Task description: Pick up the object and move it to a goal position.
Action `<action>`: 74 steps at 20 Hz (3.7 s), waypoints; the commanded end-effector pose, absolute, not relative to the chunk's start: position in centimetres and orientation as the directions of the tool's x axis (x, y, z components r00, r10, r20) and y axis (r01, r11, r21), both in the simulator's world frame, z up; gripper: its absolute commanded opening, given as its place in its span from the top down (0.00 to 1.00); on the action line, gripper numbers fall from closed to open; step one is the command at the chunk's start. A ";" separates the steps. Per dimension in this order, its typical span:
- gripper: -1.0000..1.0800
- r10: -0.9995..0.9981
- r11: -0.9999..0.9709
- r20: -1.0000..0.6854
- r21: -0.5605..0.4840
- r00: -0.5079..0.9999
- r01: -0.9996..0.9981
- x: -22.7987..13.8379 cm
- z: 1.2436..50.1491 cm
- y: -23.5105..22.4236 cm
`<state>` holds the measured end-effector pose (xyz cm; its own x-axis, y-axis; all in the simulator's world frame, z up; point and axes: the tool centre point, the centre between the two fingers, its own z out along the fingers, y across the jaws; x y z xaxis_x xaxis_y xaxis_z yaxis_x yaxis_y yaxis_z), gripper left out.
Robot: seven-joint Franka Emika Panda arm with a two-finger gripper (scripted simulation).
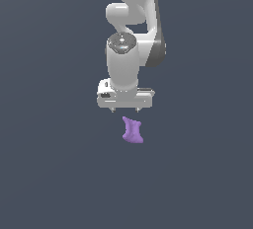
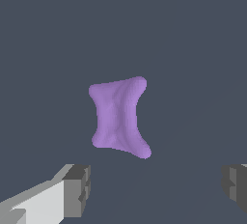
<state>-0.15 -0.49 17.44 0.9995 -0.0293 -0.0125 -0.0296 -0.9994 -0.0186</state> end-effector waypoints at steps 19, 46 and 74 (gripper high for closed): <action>0.04 -0.021 -0.999 0.002 -0.044 1.000 -0.021 0.7 18.3 0.4; 0.04 0.033 -0.999 -0.002 -0.001 0.999 0.033 1.7 7.5 2.2; 1.00 0.044 -0.999 0.017 -0.006 0.999 0.044 2.3 3.9 3.0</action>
<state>2.26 3.05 3.69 0.9989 0.0441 0.0150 0.0442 -0.9990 -0.0056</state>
